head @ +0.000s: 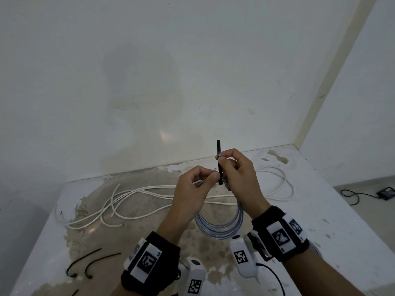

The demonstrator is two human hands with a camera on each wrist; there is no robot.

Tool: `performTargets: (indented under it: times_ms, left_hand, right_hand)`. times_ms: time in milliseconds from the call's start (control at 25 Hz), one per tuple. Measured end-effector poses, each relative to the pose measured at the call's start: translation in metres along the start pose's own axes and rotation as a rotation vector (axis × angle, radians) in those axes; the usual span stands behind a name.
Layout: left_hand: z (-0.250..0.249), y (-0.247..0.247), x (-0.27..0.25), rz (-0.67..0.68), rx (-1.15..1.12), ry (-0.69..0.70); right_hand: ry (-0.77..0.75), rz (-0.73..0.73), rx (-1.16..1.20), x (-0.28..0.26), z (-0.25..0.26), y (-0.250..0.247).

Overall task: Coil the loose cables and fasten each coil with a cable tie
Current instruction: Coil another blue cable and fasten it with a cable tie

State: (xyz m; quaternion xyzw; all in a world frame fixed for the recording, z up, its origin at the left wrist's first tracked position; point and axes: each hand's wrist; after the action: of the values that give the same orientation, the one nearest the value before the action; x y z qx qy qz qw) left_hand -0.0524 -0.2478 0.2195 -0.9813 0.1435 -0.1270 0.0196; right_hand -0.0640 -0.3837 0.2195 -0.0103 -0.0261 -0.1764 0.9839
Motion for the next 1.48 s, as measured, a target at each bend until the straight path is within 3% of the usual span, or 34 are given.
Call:
performTargets:
  times_ms: [240,560,920,1160,1320,1480]
  left_hand:
    - [0.005,-0.001,0.001,-0.051,0.023,0.014]
    - [0.010,-0.002,-0.001,-0.010,0.027,-0.005]
    - [0.010,0.001,-0.003,-0.034,0.047,0.027]
    - [0.012,-0.004,-0.002,-0.092,-0.002,0.037]
    - [0.009,0.001,-0.006,-0.079,-0.034,0.084]
    - [0.010,0.001,-0.004,-0.153,-0.039,0.092]
  right_hand:
    - [-0.030,-0.014,-0.088,-0.003,-0.001,-0.001]
    - [-0.108,-0.105,-0.141,-0.006,-0.003,-0.001]
    - [-0.067,-0.060,-0.029,-0.018,0.005,-0.008]
    - [-0.002,0.112,0.030,-0.029,0.013,-0.020]
    - [-0.055,0.081,-0.052,-0.027,0.009,-0.024]
    - [-0.048,0.059,-0.088,-0.030,0.004,-0.024]
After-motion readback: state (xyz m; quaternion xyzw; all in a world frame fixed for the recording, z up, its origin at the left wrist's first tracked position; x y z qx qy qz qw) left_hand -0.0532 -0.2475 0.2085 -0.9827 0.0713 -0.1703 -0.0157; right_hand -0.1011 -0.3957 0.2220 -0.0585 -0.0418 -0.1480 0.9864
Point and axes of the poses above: each hand's wrist, its own x-axis towards the middle knuckle, its own y-axis out of the palm, z = x × y, and after that the axes turned 7 degrees about y, right-handed
